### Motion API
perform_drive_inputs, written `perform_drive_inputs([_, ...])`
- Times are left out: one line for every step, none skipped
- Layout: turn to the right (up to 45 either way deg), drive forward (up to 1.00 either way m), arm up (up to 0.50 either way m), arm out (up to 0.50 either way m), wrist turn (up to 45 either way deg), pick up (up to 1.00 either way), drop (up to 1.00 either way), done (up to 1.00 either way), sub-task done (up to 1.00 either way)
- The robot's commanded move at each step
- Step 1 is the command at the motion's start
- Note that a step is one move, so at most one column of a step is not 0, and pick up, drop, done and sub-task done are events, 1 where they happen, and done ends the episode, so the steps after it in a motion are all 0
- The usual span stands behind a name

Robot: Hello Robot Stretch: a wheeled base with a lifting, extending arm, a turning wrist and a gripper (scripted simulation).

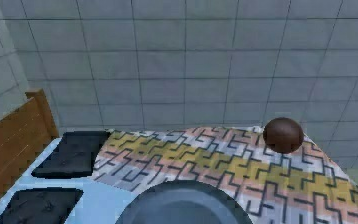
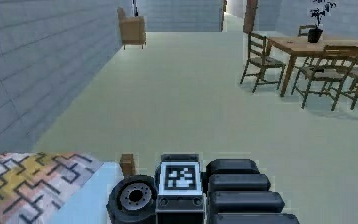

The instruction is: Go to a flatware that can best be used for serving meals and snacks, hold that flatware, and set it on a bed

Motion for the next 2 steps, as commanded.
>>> perform_drive_inputs([45.0, 0.00, 0.00, 0.00, 0.0, 0.00, 0.00, 0.00, 0.00])
perform_drive_inputs([-45.0, 0.00, 0.00, 0.00, 0.0, 0.00, 0.00, 0.00, 0.00])
